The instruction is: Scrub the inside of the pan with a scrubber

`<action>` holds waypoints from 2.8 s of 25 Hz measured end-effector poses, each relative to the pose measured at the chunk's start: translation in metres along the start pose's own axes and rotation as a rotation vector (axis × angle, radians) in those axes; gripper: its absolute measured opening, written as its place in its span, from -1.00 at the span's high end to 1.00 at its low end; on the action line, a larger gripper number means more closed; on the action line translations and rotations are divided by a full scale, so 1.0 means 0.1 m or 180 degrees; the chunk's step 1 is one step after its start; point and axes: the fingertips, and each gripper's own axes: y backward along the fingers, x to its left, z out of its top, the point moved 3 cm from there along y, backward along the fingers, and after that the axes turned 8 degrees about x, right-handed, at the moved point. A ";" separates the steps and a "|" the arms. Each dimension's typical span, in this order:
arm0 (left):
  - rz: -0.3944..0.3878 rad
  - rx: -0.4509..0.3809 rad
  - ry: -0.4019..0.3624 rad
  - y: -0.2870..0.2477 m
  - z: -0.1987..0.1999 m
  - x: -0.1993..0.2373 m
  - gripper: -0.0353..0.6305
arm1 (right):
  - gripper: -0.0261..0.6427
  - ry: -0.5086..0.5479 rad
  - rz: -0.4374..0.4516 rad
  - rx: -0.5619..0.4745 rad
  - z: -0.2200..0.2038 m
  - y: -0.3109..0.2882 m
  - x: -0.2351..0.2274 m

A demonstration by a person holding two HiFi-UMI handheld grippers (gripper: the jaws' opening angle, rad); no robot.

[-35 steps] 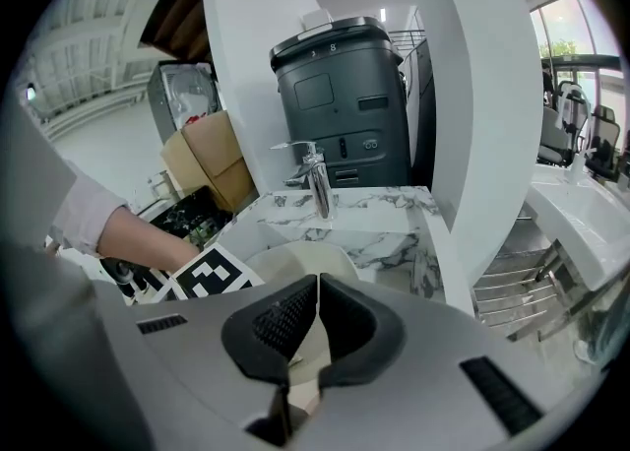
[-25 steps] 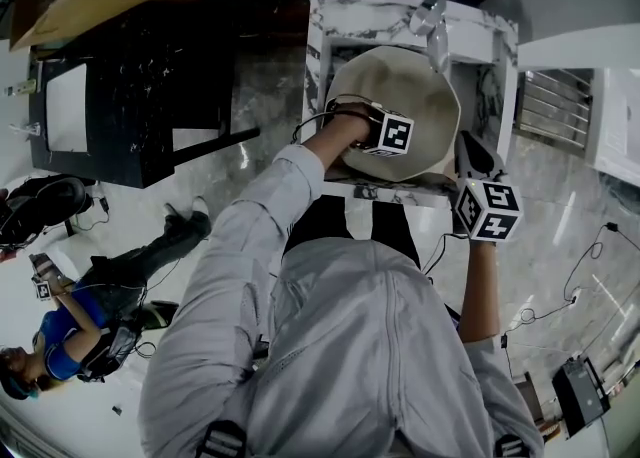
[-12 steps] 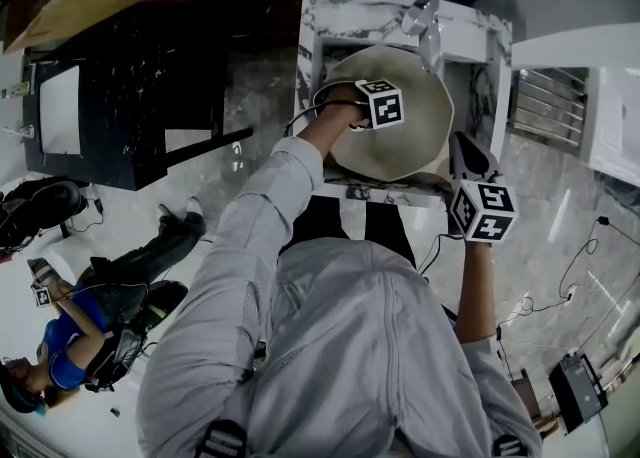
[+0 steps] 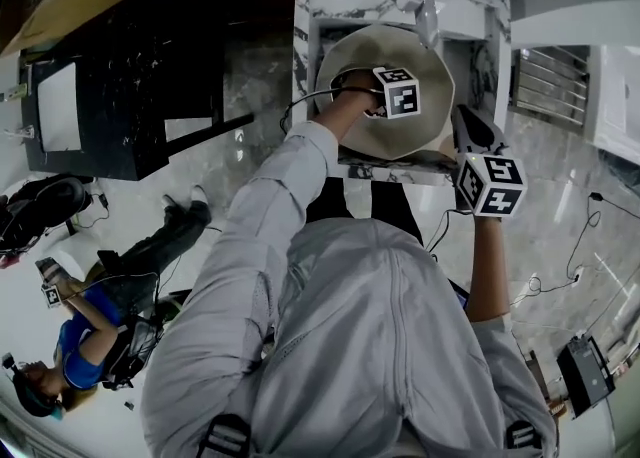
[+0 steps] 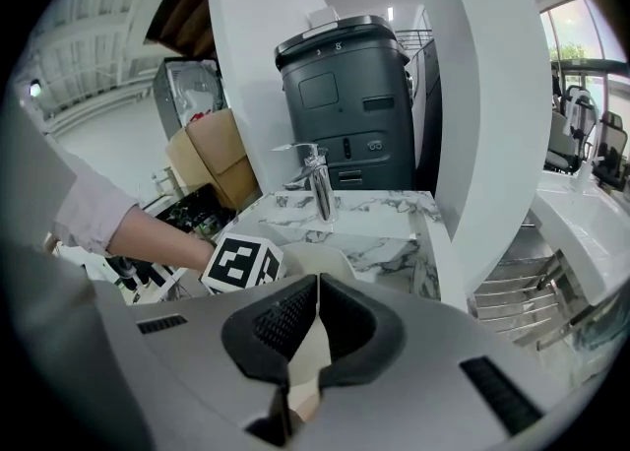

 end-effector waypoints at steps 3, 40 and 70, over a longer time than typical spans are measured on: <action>-0.0258 -0.0024 -0.0269 0.03 0.10 -0.30 0.70 | 0.81 0.0040 0.0006 -0.0028 0.06 0.02 0.02; -0.1624 -0.0941 -0.0344 1.75 -0.78 -1.03 0.70 | 0.81 0.0374 -0.0229 -0.0531 0.69 0.80 0.58; 0.2301 -0.4117 0.1218 4.76 -1.65 -0.50 0.70 | 0.81 0.1012 -0.0436 -0.1589 1.72 1.89 1.16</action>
